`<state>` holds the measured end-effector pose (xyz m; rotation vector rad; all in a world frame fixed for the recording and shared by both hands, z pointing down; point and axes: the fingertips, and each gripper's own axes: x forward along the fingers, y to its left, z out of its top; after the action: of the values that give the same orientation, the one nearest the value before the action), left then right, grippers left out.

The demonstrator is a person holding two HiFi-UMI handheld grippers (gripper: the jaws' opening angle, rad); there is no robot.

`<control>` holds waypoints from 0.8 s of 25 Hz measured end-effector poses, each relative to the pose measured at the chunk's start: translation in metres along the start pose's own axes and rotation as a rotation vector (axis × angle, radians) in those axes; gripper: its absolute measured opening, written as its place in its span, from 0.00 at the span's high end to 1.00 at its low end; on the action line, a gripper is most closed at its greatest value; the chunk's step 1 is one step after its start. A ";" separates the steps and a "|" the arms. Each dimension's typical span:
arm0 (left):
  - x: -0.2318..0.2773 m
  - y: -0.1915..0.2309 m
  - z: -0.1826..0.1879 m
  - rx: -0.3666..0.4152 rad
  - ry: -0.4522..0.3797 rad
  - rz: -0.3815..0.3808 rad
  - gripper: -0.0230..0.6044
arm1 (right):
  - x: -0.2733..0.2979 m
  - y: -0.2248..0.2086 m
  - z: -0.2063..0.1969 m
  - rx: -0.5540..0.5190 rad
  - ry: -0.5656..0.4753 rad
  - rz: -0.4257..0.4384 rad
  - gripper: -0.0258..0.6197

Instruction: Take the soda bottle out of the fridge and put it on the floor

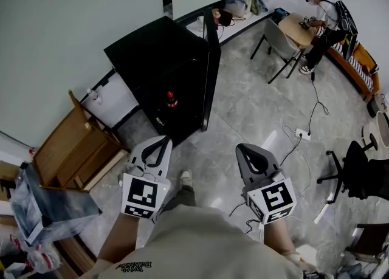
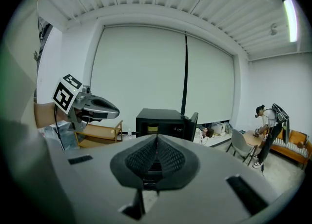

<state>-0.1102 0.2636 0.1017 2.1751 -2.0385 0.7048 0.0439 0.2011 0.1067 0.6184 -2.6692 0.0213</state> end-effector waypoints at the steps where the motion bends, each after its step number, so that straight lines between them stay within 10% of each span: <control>1: 0.007 0.008 -0.001 -0.002 0.000 -0.007 0.95 | 0.011 -0.001 0.005 0.001 -0.003 0.001 0.96; 20: 0.127 0.127 -0.020 -0.072 0.001 -0.108 0.95 | 0.180 -0.031 0.052 -0.005 0.059 -0.018 0.96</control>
<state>-0.2362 0.1389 0.1362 2.2241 -1.8977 0.6098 -0.1106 0.0920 0.1256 0.6303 -2.6055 0.0275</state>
